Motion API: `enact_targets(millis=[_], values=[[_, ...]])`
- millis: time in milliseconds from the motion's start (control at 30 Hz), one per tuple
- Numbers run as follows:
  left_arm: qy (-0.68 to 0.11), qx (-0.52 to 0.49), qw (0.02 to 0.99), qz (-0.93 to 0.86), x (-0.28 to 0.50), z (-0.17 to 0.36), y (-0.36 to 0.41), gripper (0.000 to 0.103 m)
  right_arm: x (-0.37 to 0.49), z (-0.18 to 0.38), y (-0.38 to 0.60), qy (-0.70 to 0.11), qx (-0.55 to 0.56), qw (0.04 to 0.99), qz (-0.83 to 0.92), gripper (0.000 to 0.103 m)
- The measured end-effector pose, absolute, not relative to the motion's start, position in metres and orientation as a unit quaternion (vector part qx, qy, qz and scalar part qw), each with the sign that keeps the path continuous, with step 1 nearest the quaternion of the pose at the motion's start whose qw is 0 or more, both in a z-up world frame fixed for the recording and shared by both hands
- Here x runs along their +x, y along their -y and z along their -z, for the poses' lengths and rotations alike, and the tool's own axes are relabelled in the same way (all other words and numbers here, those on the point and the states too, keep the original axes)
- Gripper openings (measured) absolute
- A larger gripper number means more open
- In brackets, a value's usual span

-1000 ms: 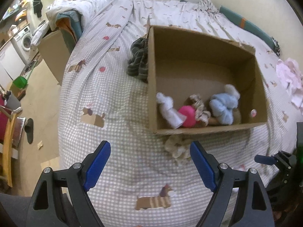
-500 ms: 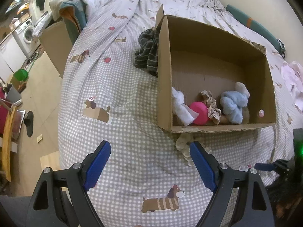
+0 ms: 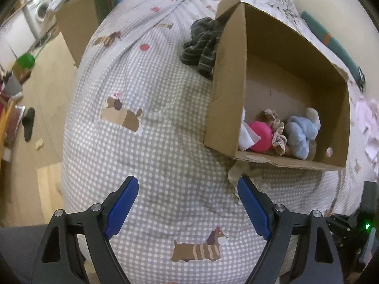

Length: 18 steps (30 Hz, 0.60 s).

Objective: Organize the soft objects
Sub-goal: 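Lower the right gripper onto the clear plastic packet and close, then grasp the crumpled beige cloth with the left gripper while the right gripper lifts the packet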

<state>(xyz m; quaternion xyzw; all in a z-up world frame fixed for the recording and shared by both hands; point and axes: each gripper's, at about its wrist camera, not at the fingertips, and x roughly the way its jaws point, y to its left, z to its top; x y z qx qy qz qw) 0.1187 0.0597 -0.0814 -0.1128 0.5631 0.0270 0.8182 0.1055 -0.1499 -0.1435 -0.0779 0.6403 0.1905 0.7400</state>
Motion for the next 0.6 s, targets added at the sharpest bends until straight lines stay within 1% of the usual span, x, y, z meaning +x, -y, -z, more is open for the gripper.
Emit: enact_targets(millis=[133,267,600], values=[[-0.565,-0.094,0.82,-0.014,0.118,0.084,-0.045,0.084,0.114,0.122,0.167,-0.615,-0.035,0.765,-0.187,0.024],[-0.566,-0.083,0.82,0.009,0.12,0.089,-0.025,0.084,0.12,0.108,0.176,-0.598,-0.014,0.779,-0.186,0.023],[-0.581,-0.086,0.809,0.033,0.146,0.107,0.019,0.084,0.11,0.092,0.202,-0.59,0.001,0.789,-0.173,0.023]])
